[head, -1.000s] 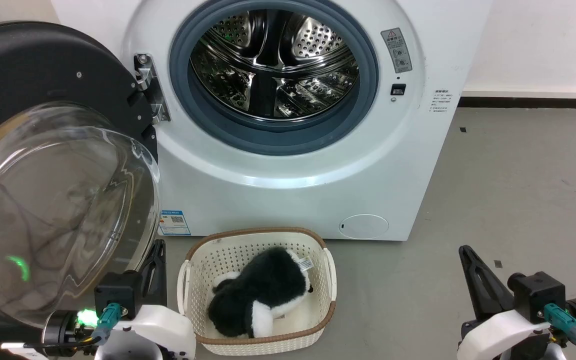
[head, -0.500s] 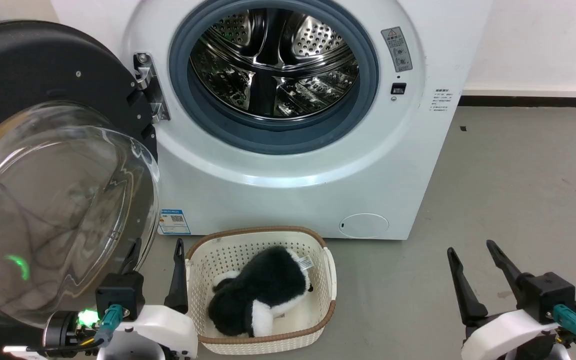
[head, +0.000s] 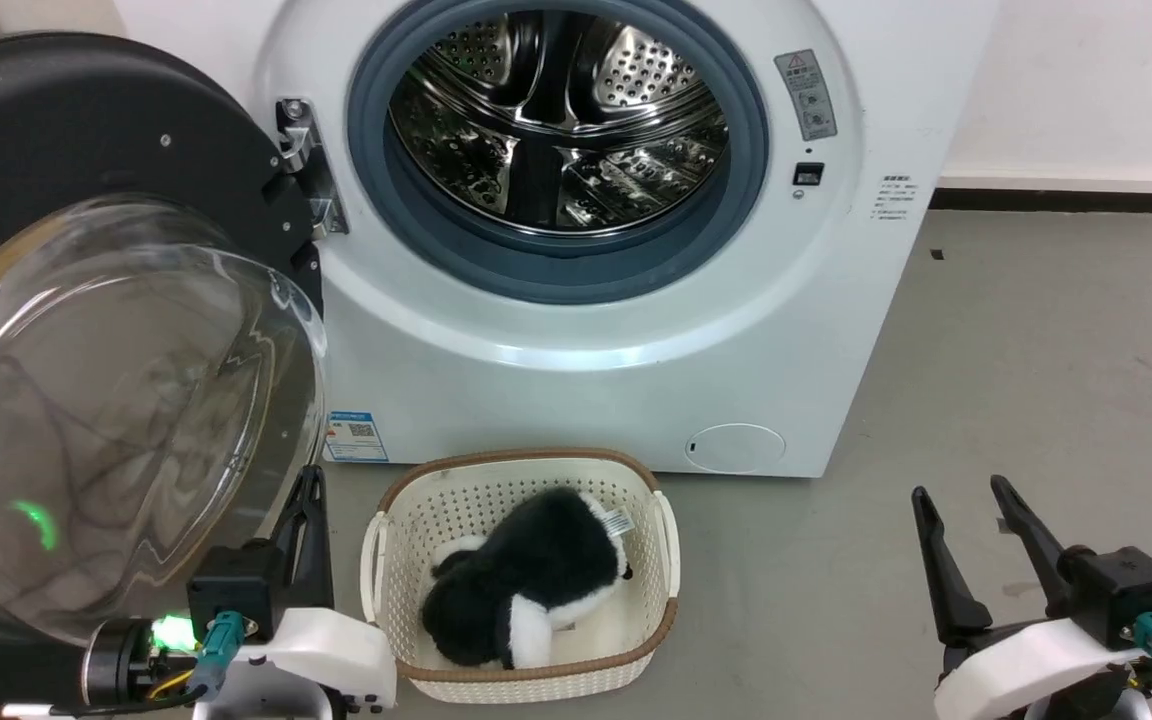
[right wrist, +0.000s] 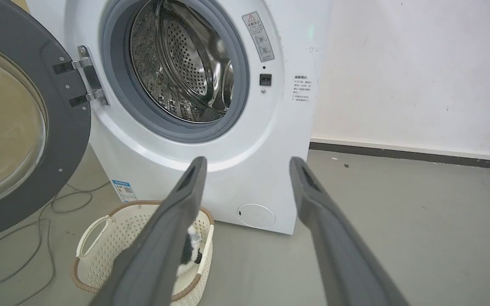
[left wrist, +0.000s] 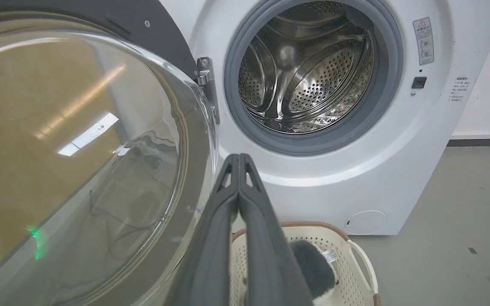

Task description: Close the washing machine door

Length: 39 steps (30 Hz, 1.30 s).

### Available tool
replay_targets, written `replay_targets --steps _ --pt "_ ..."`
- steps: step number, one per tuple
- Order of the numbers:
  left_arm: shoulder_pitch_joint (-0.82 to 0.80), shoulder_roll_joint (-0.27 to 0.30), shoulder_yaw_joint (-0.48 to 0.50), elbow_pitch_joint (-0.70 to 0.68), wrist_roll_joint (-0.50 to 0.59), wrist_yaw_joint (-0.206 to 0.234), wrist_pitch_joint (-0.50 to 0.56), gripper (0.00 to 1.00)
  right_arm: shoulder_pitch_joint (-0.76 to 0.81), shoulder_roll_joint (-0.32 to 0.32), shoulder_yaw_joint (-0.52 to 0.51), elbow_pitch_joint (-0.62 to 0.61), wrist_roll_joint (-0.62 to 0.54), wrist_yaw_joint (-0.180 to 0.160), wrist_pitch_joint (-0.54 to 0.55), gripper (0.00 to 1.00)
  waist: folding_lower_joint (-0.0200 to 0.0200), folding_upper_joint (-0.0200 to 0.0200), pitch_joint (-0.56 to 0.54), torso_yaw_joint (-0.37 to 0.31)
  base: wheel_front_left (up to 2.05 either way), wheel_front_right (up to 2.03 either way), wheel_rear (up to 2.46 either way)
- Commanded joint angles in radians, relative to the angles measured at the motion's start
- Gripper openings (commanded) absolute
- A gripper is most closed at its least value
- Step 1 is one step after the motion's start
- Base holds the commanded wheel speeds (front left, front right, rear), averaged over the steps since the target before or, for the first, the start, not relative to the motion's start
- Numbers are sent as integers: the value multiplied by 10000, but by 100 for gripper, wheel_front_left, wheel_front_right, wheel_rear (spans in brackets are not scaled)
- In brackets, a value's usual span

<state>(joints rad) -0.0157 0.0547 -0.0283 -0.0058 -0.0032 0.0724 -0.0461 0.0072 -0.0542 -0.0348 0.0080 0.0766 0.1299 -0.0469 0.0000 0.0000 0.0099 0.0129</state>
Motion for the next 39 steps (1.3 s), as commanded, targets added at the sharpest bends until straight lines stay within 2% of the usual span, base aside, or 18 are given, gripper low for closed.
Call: replay_targets --steps 1,13,19,31,39 --pt "-133 74 -9 -123 -37 125 -106 0 -59 9 -57 18 127 2 -109 100 0 0 20 51 0 0 0" --pt "-752 225 312 -1172 -186 203 -357 0 -112 12 -291 38 507 2 -359 100 0 0 183 535 0 0 0" --pt "-1226 245 725 -1853 -442 93 -482 0 -139 14 -421 71 652 3 -483 100 0 0 281 893 0 0 0" --pt "-2567 176 2392 -2654 -1192 -622 -733 0 -253 18 -703 200 931 4 -733 100 0 0 517 1752 0 0 0" --pt "-3514 103 3619 -2579 -1826 -1148 -880 0 -272 20 -880 396 1149 4 -879 100 0 0 628 2275 0 0 0"
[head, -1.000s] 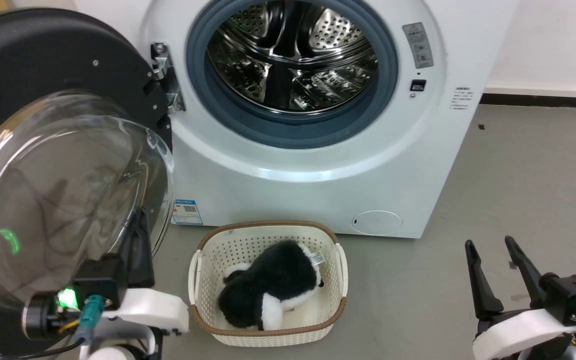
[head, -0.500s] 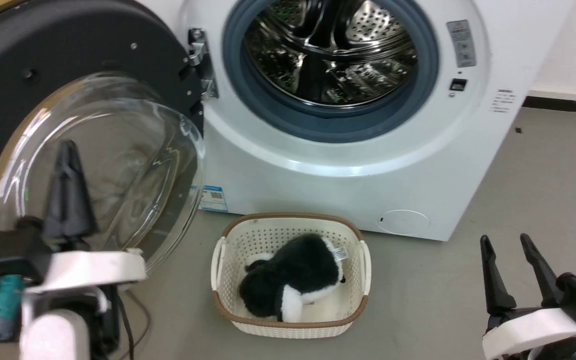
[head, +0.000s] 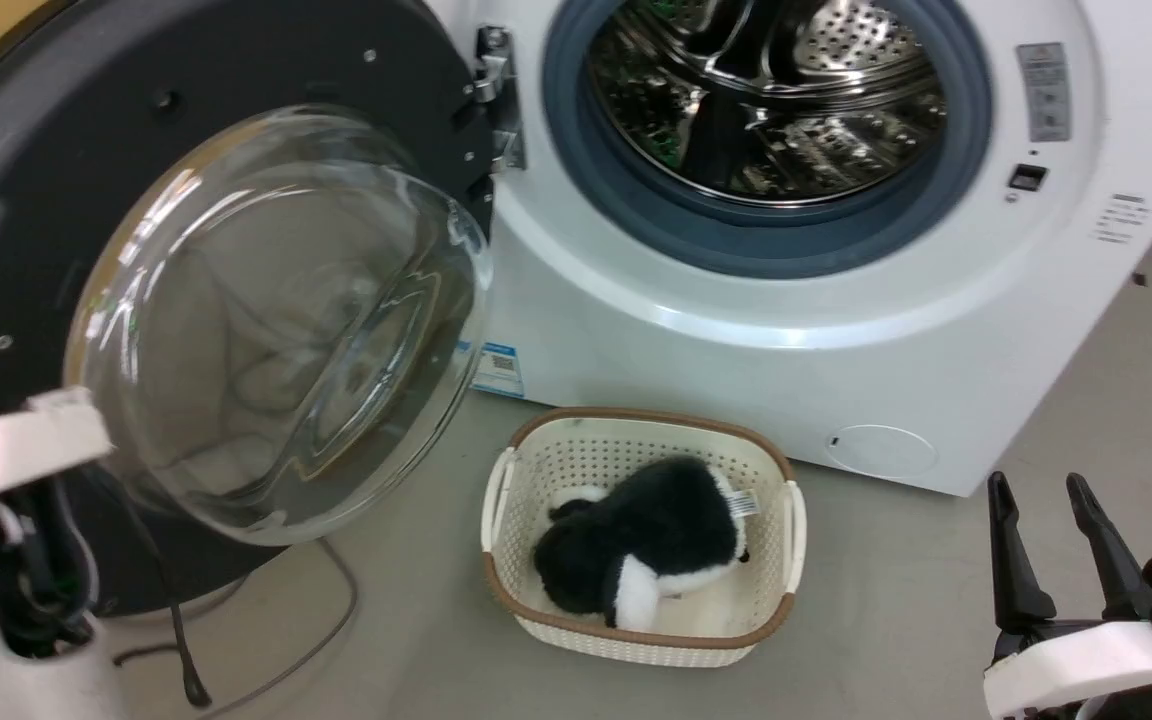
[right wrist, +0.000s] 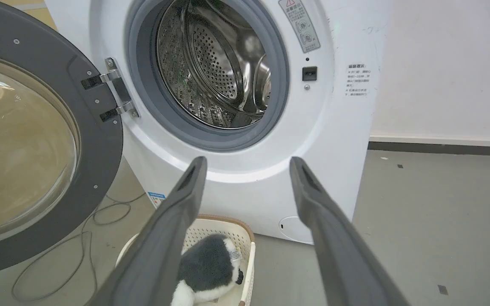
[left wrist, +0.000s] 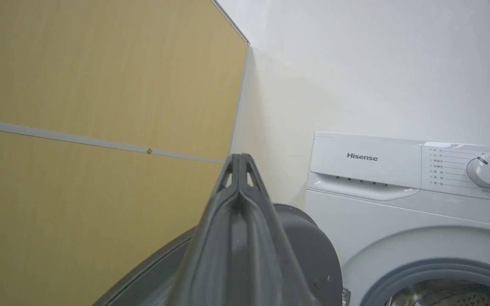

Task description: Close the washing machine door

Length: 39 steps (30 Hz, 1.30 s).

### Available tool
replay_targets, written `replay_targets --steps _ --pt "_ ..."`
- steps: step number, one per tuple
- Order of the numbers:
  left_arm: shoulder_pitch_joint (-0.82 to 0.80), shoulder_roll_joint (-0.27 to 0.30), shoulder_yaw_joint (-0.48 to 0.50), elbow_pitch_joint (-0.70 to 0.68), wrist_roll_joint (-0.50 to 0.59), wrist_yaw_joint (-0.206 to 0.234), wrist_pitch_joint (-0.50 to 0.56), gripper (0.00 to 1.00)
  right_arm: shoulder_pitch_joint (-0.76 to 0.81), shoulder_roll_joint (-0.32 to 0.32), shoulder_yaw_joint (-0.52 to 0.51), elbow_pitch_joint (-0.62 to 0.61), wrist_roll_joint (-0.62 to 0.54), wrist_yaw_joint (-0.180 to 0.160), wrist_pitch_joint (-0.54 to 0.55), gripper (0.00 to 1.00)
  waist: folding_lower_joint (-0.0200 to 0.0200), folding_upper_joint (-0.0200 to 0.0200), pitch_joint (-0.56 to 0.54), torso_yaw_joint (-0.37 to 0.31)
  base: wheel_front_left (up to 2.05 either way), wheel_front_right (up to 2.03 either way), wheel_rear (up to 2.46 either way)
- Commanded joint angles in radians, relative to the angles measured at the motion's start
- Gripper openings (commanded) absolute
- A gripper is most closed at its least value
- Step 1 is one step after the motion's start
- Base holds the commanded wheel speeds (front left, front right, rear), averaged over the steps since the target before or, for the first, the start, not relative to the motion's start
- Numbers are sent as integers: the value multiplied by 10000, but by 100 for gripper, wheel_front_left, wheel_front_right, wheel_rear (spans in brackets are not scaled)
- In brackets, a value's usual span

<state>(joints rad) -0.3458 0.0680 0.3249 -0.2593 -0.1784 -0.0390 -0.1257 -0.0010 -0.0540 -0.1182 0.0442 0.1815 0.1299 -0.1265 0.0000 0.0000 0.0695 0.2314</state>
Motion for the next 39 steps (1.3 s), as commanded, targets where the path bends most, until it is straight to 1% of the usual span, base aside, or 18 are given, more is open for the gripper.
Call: replay_targets --steps 1,7,10,13,17,21,24,29,33,39 --pt "-350 -44 243 15 -290 -96 -105 0 -187 19 -64 65 132 4 -104 100 0 0 44 156 0 0 0" --pt "-834 174 1047 498 -1055 -307 -230 0 -192 21 -181 258 312 4 -228 100 0 0 111 549 0 0 0" --pt "-1008 477 1271 1083 -1543 -353 -292 0 -198 22 -232 337 391 5 -290 100 0 0 165 734 0 0 0" --pt "-1050 954 1277 1632 -1724 -390 -335 0 -236 22 -312 426 489 5 -353 100 0 0 259 901 0 0 0" --pt "-1311 1267 1520 2398 -2328 -435 -387 0 -322 24 -392 519 604 5 -436 100 0 0 400 1094 0 0 0" --pt "-1615 1650 1859 3345 -2944 -479 -113 0 -416 25 -450 587 714 5 -519 100 0 0 568 1236 0 0 0" --pt "-1933 1819 2100 4080 -3611 -511 404 0 -491 26 -489 652 802 6 -581 100 0 0 682 1307 0 0 0" --pt "-2340 2130 2323 5193 -5056 -566 1941 0 -555 28 -575 717 967 6 -685 100 0 0 854 1430 0 0 0" --pt "-2327 2376 2395 5687 -6180 -610 3095 0 -606 29 -678 775 1086 6 -768 100 0 0 978 1559 0 0 0" --pt "-2228 2367 2121 6281 -7521 -675 4203 0 -695 31 -744 892 1216 6 -893 100 0 0 1092 1871 0 0 0"
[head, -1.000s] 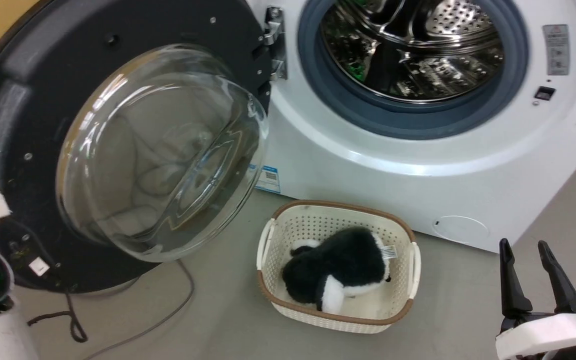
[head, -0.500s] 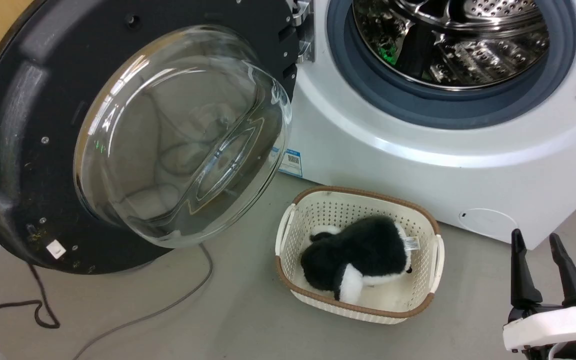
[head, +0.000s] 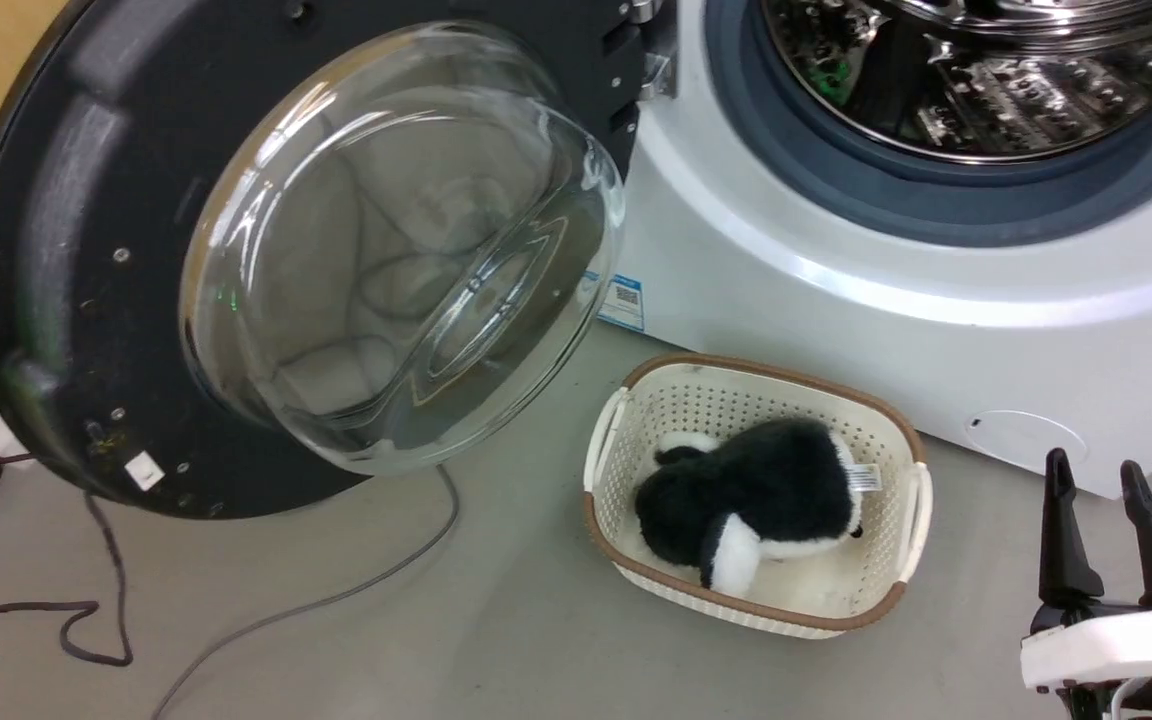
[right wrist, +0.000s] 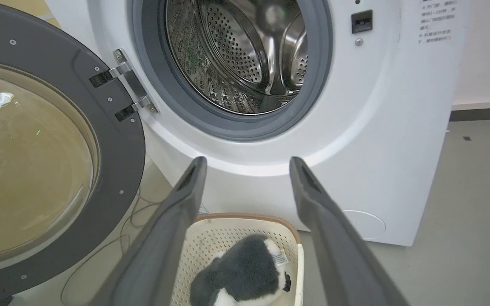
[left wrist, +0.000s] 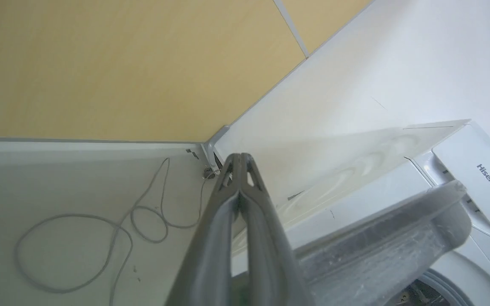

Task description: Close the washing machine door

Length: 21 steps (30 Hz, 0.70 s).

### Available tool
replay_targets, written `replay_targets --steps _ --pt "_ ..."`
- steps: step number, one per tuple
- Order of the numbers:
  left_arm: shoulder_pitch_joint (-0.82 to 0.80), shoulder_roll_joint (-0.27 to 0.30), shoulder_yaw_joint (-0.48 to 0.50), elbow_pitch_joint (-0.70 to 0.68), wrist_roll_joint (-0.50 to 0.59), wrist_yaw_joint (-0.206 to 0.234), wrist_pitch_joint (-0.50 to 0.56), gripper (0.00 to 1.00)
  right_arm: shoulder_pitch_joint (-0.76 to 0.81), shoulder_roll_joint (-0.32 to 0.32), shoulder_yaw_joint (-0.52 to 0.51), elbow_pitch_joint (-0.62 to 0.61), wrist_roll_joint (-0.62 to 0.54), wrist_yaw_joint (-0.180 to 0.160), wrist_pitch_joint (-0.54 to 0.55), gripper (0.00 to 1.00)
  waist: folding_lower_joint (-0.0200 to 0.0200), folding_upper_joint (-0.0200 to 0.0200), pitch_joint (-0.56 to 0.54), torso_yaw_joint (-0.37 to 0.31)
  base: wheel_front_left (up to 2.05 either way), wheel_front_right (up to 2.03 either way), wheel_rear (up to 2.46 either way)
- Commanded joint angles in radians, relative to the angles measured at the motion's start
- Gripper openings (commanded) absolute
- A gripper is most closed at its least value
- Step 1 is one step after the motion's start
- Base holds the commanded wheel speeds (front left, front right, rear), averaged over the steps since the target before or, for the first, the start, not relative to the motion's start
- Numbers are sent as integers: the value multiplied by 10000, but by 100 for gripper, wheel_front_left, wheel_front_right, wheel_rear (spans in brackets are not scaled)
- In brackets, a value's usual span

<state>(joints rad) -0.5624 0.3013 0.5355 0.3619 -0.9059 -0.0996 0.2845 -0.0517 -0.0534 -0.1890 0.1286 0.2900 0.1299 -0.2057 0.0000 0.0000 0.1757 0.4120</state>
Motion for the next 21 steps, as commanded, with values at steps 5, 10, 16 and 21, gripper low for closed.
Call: replay_targets --steps 5,10,16,21 --pt "186 44 -743 88 -955 -124 613 0 -298 27 42 101 225 7 -205 100 0 0 101 261 0 0 0" --pt "463 139 -1721 -336 -1932 -178 1253 0 -305 28 98 161 361 7 -309 100 0 0 102 434 0 0 0" --pt "1440 520 -2922 -1751 -3644 -244 2361 0 -190 30 -3 212 563 8 -434 100 0 0 100 738 0 0 0" --pt "2297 675 -3695 -3130 -5008 -298 2953 0 -93 32 -110 275 695 8 -537 100 0 0 73 1098 0 0 0"
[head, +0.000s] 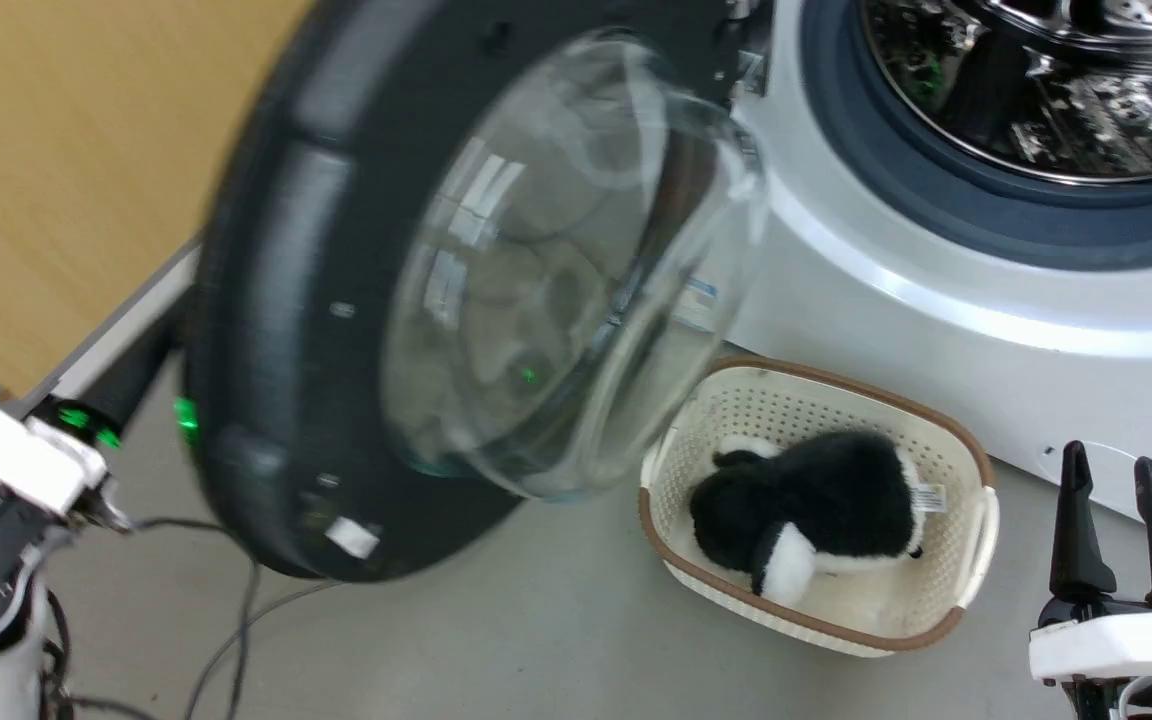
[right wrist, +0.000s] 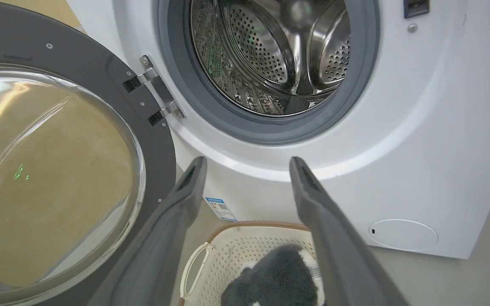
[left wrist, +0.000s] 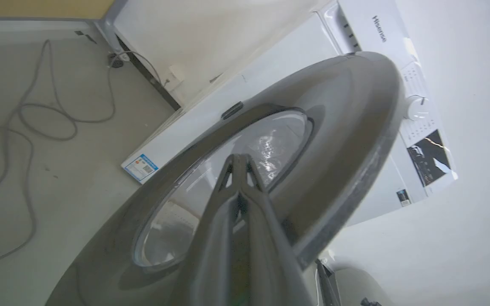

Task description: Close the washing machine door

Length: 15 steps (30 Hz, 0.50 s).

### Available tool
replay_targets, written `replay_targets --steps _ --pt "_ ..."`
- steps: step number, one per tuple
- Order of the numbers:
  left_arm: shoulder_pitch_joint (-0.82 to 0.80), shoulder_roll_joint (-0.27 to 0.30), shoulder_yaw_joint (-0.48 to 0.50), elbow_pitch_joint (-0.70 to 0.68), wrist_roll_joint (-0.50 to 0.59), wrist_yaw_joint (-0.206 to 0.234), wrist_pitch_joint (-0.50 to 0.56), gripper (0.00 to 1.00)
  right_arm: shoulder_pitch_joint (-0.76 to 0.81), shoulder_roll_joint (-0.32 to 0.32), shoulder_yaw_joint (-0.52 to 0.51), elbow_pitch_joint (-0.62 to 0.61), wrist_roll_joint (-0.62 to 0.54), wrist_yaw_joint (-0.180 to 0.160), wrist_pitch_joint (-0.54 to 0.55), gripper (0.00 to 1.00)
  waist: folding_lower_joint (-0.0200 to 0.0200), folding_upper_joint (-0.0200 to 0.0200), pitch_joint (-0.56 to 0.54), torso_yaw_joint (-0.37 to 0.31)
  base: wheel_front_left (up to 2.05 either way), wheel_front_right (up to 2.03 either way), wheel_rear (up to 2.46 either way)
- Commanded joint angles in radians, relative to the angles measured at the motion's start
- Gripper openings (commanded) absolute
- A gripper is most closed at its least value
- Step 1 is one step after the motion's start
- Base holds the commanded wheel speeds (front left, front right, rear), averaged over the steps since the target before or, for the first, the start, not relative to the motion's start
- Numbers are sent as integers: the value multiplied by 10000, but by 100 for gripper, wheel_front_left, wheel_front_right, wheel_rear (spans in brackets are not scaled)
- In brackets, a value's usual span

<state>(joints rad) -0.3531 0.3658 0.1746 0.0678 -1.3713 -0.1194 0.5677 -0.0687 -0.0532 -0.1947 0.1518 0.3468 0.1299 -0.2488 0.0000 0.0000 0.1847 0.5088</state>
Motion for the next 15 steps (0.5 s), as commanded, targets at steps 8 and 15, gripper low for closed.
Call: replay_targets --steps 8,15 --pt "1125 -86 -1973 -2194 -903 -113 544 0 32 30 53 49 89 8 -130 100 0 0 -163 295 0 0 0" --pt "1140 -591 -3576 -2917 -782 -113 52 0 -39 30 108 19 32 8 -130 100 0 0 -202 -164 0 0 0"
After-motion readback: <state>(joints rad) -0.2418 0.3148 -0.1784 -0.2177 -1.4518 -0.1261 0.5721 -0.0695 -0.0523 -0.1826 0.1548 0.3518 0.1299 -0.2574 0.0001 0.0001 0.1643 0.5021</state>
